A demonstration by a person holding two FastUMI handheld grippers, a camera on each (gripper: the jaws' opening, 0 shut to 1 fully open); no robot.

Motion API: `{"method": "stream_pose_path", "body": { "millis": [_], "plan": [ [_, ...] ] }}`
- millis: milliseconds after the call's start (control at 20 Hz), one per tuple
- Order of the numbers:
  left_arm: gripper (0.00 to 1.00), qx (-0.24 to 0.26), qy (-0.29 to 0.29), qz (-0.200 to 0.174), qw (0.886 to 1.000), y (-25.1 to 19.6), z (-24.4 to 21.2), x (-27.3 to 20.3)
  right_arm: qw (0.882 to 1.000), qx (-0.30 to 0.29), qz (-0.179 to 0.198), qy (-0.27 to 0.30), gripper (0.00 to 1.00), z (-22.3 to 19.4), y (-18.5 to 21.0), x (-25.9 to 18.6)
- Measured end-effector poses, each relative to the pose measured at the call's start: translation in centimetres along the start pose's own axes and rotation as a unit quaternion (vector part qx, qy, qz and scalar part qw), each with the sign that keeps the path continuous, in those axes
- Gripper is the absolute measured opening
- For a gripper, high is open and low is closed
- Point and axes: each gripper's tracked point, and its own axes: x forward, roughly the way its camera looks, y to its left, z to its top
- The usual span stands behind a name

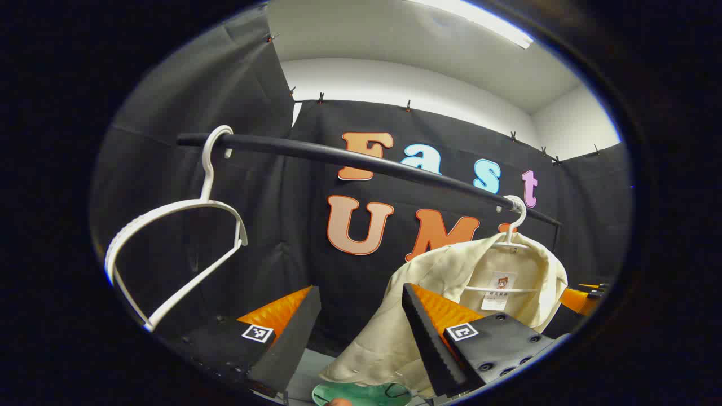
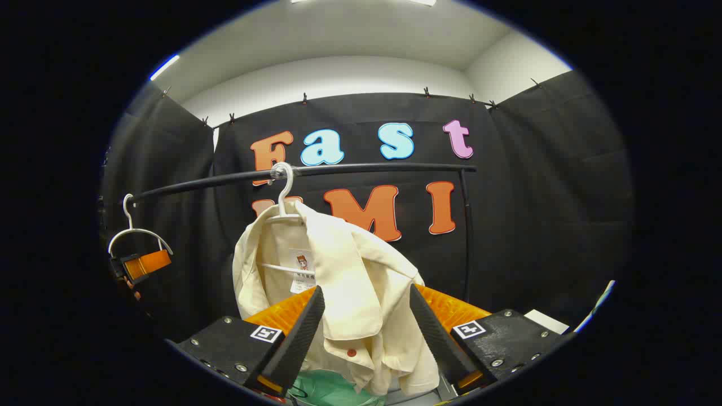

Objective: Grasp the clothes on the hanger with both hands and then place them into the laundry hamper below.

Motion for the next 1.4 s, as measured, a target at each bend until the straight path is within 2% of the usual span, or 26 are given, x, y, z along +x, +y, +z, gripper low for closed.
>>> {"method": "stream_pose_path", "body": {
  "millis": [300, 500, 700, 1000, 1400],
  "plan": [
    [0.95, 0.022, -0.004, -0.025, 0.999, -1.6, 0.7, -1.6, 1.000, 0.016, -0.008, 0.002, 0.94, -0.9, -0.4, -2.1],
    [0.95, 0.031, 0.001, -0.043, 0.999, -2.8, 0.7, -2.5, 0.999, 0.020, -0.042, -0.001, 0.94, -1.4, -2.3, -4.1],
    [0.94, 0.030, 0.005, -0.062, 0.998, -4.4, 0.4, -3.0, 0.998, 0.023, -0.057, 0.002, 0.95, -1.6, -3.4, -5.6],
    [0.95, 0.015, 0.027, -0.071, 0.997, -5.2, -1.3, -2.9, 0.997, 0.027, -0.069, 0.011, 0.95, -2.6, -4.0, -6.7],
    [0.95, 0.019, 0.031, -0.060, 0.998, -4.1, -1.9, -2.8, 0.997, 0.023, -0.075, 0.016, 0.95, -3.0, -3.7, -7.6]
  ]
}}
